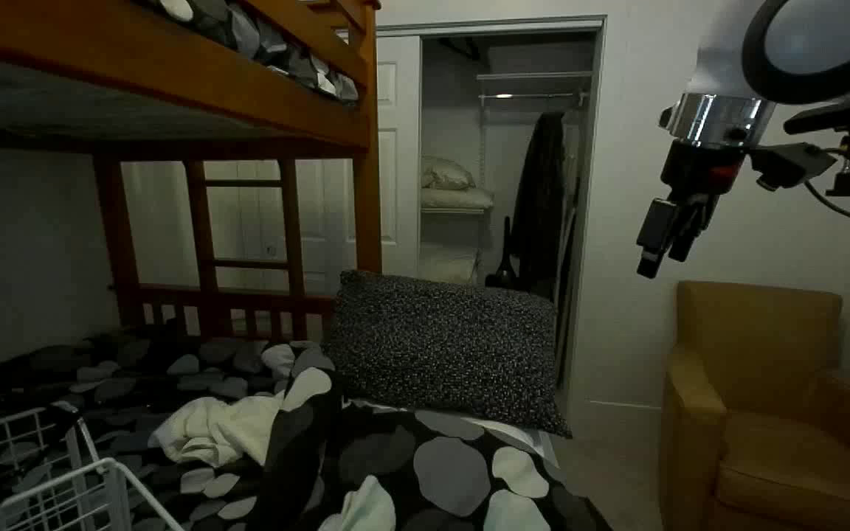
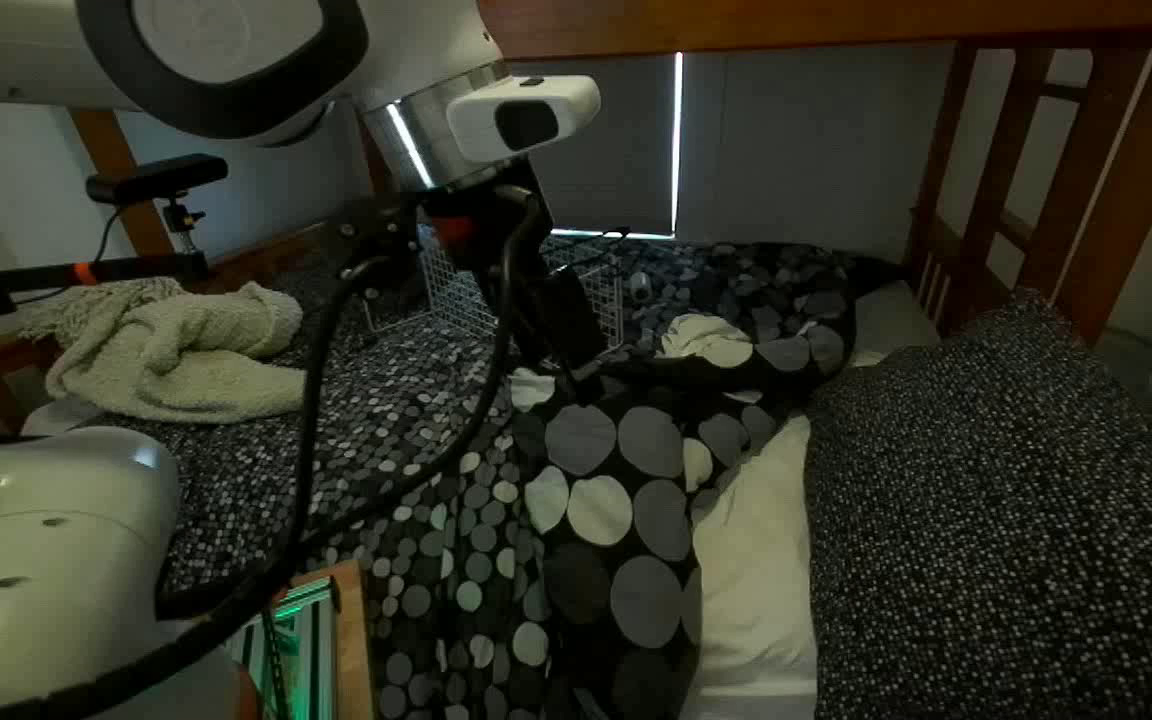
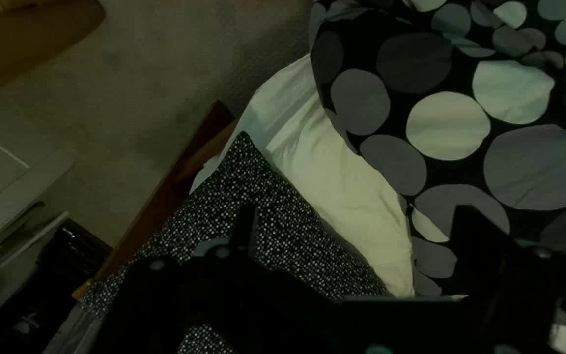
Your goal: Pick up the black pillow and put it on the white rack
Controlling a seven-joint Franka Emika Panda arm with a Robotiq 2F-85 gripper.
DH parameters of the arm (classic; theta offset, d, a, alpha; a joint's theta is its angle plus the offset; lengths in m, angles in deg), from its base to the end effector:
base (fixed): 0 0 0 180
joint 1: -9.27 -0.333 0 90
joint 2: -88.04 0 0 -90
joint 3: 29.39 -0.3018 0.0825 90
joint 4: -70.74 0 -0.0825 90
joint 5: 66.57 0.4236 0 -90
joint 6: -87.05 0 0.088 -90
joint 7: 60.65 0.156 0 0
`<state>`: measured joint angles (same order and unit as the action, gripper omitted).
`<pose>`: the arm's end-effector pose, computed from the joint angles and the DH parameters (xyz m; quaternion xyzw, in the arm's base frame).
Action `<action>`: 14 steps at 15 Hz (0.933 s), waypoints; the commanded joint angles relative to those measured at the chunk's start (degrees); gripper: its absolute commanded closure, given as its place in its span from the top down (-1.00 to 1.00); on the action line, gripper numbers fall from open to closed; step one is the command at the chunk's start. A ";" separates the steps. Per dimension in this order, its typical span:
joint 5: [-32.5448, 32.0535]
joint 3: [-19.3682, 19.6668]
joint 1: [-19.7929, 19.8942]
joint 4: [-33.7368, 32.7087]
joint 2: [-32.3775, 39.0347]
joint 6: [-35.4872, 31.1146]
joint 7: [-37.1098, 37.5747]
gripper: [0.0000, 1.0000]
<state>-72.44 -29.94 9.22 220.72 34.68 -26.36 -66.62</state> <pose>0.3668 -0.0074 0.4891 0.9855 0.0685 0.1430 0.0603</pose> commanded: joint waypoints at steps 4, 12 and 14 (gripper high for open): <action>-0.34 0.32 -0.47 -0.11 0.05 0.13 0.33 1.00; -12.11 -0.93 1.43 -6.84 19.78 -26.70 -5.34 1.00; -15.99 -1.57 2.09 -11.13 26.91 -30.37 -7.60 1.00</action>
<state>-83.45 -30.56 10.04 216.69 50.35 -52.86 -70.79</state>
